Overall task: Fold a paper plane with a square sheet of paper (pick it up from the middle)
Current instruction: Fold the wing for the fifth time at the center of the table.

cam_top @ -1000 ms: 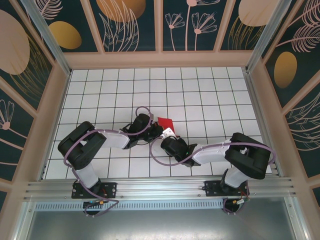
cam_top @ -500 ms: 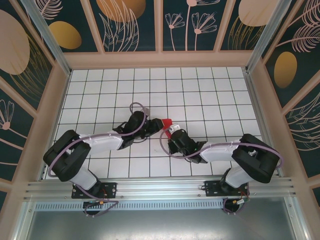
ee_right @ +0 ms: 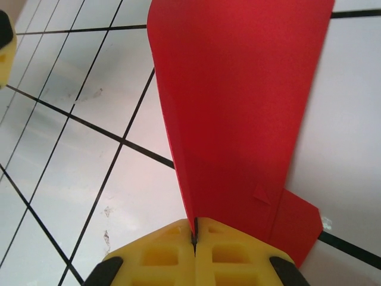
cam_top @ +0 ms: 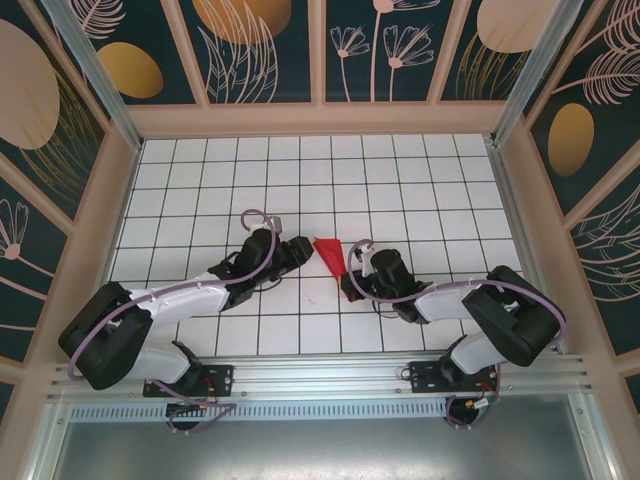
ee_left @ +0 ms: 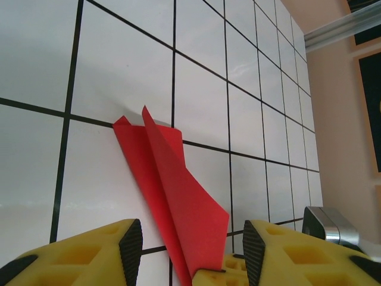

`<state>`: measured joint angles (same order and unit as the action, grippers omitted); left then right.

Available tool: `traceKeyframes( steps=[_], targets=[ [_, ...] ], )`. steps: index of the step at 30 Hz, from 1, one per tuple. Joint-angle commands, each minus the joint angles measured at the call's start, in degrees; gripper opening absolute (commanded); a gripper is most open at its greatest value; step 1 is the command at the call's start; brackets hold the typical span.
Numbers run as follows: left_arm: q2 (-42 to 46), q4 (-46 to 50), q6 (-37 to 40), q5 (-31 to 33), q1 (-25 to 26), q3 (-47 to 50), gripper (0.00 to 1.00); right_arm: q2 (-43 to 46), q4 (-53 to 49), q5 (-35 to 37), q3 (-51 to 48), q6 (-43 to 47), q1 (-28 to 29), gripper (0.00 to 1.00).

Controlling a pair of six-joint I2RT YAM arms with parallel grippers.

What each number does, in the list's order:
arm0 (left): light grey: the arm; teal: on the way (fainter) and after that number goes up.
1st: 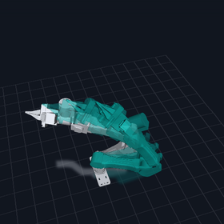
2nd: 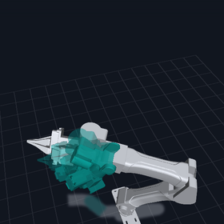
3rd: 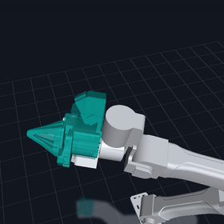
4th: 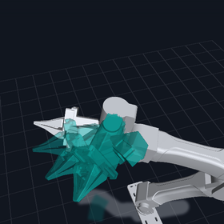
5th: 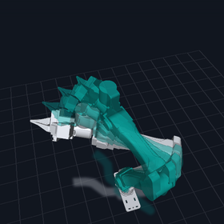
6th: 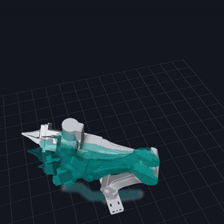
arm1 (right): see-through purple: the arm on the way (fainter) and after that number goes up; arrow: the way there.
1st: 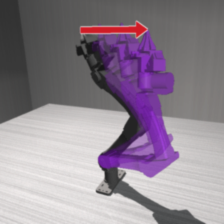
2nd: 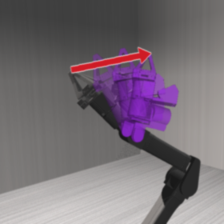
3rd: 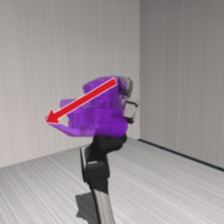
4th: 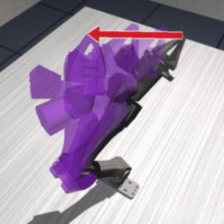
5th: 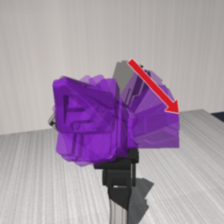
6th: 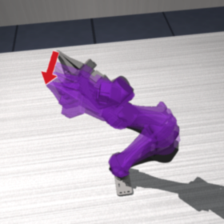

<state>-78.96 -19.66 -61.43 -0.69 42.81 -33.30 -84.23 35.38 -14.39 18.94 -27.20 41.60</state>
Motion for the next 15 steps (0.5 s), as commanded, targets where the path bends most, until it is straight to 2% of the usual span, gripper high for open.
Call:
traceKeyframes(
  steps=[1, 15],
  targets=[
    [-1.9, -4.3, 1.6, -3.2, 0.1, 0.5, 0.49, -1.9, 5.8, -7.5, -1.2, -4.8, -1.9, 0.0],
    [-13.6, -12.5, 1.9, -16.4, 0.1, -4.3, 0.46, -8.6, 6.3, -9.9, -1.5, -15.0, -5.6, 0.0]
  ],
)
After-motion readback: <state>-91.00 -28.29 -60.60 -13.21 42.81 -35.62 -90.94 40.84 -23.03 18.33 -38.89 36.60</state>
